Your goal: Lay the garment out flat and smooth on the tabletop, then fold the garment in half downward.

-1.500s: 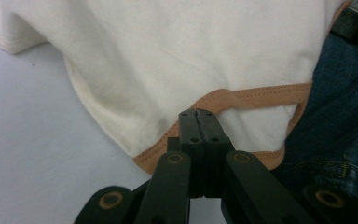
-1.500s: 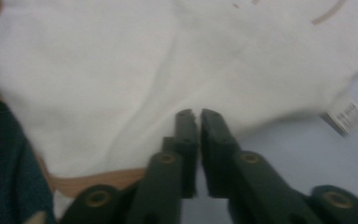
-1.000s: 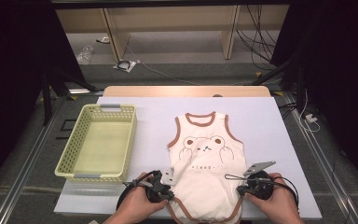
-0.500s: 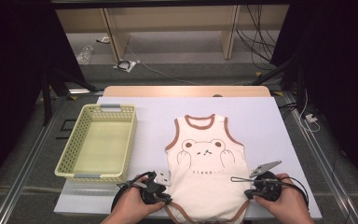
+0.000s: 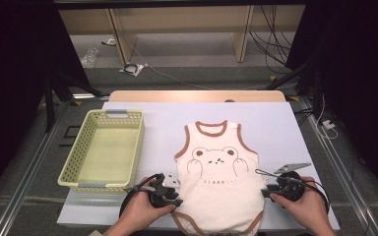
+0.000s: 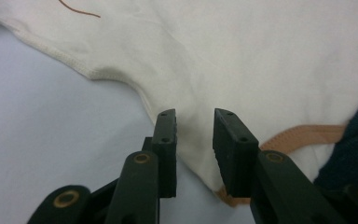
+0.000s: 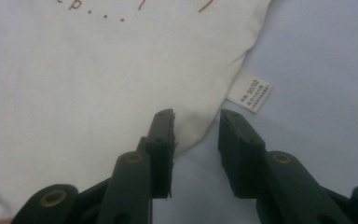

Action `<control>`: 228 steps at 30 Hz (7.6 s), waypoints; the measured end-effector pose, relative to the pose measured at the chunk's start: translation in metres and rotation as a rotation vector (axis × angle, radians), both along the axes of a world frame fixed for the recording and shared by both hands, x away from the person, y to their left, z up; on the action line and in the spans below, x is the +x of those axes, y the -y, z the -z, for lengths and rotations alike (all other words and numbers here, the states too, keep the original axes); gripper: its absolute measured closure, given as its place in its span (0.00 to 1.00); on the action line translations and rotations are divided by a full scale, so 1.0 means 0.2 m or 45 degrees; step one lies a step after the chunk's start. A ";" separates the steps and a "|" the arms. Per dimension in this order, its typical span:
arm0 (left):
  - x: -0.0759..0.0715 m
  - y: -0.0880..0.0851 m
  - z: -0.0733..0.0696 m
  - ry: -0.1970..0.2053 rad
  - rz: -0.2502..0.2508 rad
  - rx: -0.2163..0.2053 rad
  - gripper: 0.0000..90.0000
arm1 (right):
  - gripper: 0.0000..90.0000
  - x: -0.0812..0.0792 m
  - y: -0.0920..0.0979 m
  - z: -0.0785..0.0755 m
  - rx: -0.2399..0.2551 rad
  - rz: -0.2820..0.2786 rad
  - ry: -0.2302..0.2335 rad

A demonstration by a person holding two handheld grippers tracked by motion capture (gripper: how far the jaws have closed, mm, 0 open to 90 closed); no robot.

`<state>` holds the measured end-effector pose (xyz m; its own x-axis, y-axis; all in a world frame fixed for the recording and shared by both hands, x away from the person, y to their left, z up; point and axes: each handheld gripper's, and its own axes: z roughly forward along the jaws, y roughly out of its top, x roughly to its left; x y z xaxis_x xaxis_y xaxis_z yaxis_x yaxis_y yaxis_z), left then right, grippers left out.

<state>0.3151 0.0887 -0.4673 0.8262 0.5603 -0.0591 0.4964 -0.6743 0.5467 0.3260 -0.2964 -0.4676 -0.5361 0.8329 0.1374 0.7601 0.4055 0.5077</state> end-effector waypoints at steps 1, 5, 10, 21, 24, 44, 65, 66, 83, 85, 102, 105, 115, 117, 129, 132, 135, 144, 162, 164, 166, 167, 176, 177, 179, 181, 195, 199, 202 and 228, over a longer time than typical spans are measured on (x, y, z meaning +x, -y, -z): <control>0.00 0.01 0.01 0.009 0.003 0.013 0.78 | 0.77 0.00 0.00 0.00 -0.001 0.007 0.007; 0.00 0.02 0.03 0.036 0.009 0.050 0.81 | 0.95 -0.02 -0.05 0.00 -0.036 -0.021 0.022; 0.00 0.01 0.03 0.046 0.007 0.077 0.85 | 1.00 -0.03 -0.04 -0.03 -0.064 -0.011 -0.017; 0.02 -0.02 0.02 0.065 -0.010 -0.020 0.80 | 0.75 -0.04 -0.03 -0.04 -0.013 -0.029 0.141; 0.03 -0.05 0.01 0.145 -0.001 -0.173 0.66 | 0.63 -0.01 -0.02 -0.04 0.107 -0.040 0.295; 0.09 -0.15 0.03 0.335 -0.149 -0.369 0.13 | 0.25 0.17 -0.06 -0.01 0.263 0.056 0.520; 0.09 -0.17 0.02 0.396 -0.199 -0.371 0.13 | 0.29 0.12 -0.05 -0.01 0.277 0.080 0.558; 0.09 -0.17 0.02 0.398 -0.198 -0.372 0.13 | 0.29 0.11 -0.04 -0.01 0.272 0.085 0.552; 0.09 -0.17 0.02 0.407 -0.209 -0.372 0.14 | 0.31 0.11 0.00 -0.02 0.283 0.129 0.574; 0.09 -0.17 0.02 0.409 -0.215 -0.373 0.15 | 0.32 0.12 0.00 -0.01 0.276 0.135 0.570; 0.12 -0.15 0.01 0.363 -0.254 -0.391 0.26 | 0.53 0.13 0.01 -0.02 0.231 0.123 0.575; 0.14 -0.14 0.00 0.348 -0.274 -0.408 0.28 | 0.55 0.15 0.01 -0.02 0.229 0.128 0.568; 0.33 -0.07 -0.05 0.345 -0.298 -0.363 0.31 | 0.47 0.28 -0.01 -0.05 0.195 0.189 0.588; 0.40 -0.06 -0.06 0.345 -0.295 -0.347 0.31 | 0.50 0.33 -0.02 -0.06 0.179 0.204 0.561; 0.67 -0.01 -0.09 0.342 -0.350 -0.303 0.31 | 0.59 0.62 -0.10 -0.08 0.186 0.220 0.537; 0.74 0.01 -0.09 0.337 -0.372 -0.292 0.32 | 0.61 0.70 -0.12 -0.08 0.178 0.222 0.513; 0.81 0.03 -0.09 0.324 -0.405 -0.291 0.34 | 0.67 0.78 -0.14 -0.07 0.174 0.241 0.476; 1.00 0.12 -0.03 0.279 -0.461 -0.197 0.45 | 0.69 0.94 -0.19 0.00 0.112 0.288 0.397; 1.18 0.19 0.10 0.189 -0.530 -0.128 0.50 | 0.79 1.08 -0.24 0.07 0.022 0.303 0.337; 1.18 0.20 0.10 0.195 -0.514 -0.120 0.54 | 0.80 1.08 -0.25 0.07 0.023 0.303 0.330; 1.18 0.21 0.09 0.192 -0.513 -0.121 0.58 | 0.80 1.08 -0.24 0.07 0.035 0.308 0.328; 1.18 0.20 0.09 0.190 -0.514 -0.123 0.58 | 0.79 1.08 -0.24 0.07 0.039 0.308 0.329; 1.17 0.20 0.09 0.179 -0.498 -0.126 0.63 | 0.72 1.09 -0.25 0.09 0.040 0.298 0.310; 1.17 0.20 0.09 0.178 -0.491 -0.132 0.64 | 0.74 1.09 -0.26 0.09 0.047 0.313 0.307; 1.17 0.20 0.09 0.169 -0.488 -0.144 0.69 | 0.86 1.09 -0.26 0.09 0.044 0.285 0.306; 1.16 0.20 0.09 0.158 -0.491 -0.154 0.75 | 0.89 1.08 -0.26 0.09 0.039 0.268 0.304; 1.15 0.21 0.04 0.132 -0.532 -0.221 0.97 | 0.95 1.07 -0.27 0.06 0.041 0.287 0.306; 1.16 0.20 0.01 0.163 -0.541 -0.245 0.97 | 0.95 1.07 -0.26 0.03 0.061 0.300 0.353; 1.16 0.20 -0.03 0.188 -0.549 -0.263 0.97 | 0.95 1.07 -0.26 0.00 0.084 0.319 0.387; 1.20 0.19 -0.29 0.375 -0.558 -0.326 0.96 | 0.95 1.08 -0.26 -0.25 0.131 0.348 0.612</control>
